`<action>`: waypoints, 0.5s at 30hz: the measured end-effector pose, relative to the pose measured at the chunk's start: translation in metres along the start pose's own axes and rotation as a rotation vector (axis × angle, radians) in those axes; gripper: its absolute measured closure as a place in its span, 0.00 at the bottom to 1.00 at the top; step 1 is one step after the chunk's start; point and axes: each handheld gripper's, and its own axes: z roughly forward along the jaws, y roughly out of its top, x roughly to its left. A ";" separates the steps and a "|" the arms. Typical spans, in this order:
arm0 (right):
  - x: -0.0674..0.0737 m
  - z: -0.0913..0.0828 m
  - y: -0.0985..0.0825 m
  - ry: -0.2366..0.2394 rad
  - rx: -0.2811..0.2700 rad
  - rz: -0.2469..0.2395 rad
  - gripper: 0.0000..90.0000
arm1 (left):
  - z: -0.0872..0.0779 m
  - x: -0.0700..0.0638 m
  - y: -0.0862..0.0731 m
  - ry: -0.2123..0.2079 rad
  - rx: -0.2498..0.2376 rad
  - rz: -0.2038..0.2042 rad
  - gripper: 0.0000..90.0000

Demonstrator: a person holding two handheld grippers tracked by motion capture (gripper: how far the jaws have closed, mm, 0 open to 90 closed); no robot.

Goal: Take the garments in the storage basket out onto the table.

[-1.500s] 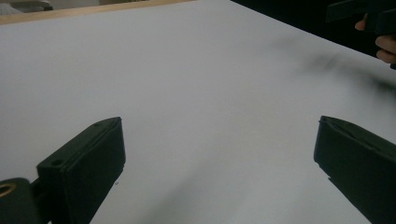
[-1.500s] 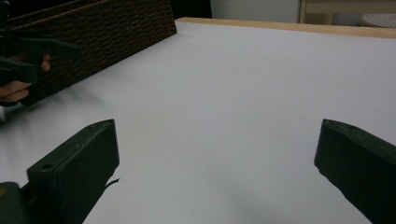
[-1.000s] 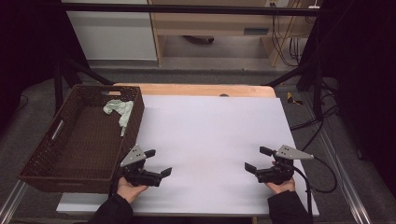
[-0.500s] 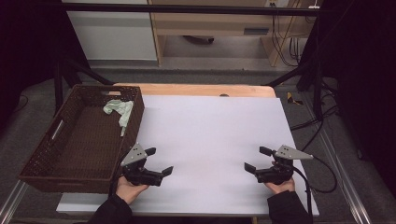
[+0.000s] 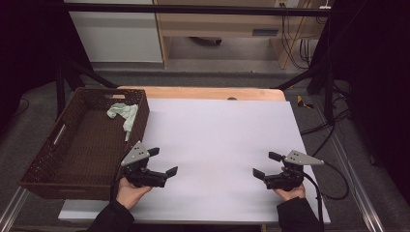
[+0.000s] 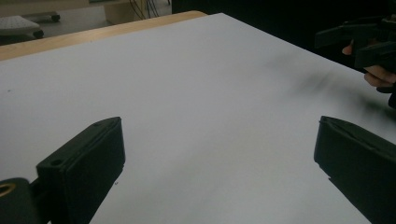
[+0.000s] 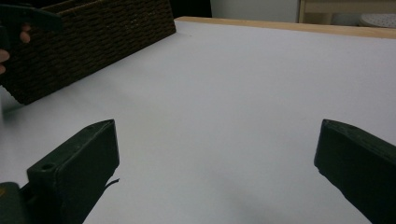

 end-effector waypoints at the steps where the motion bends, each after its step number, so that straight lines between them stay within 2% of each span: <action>1: 0.000 0.000 0.000 -0.001 0.001 0.000 0.01 | 0.000 0.000 0.002 -0.001 0.000 0.001 0.02; 11: -0.001 -0.001 0.000 -0.007 -0.002 -0.002 0.01 | -0.010 0.001 0.017 0.007 -0.017 0.004 0.02; 15: 0.000 0.000 0.000 -0.004 0.000 0.000 0.01 | -0.015 0.004 0.020 0.029 -0.019 -0.003 0.02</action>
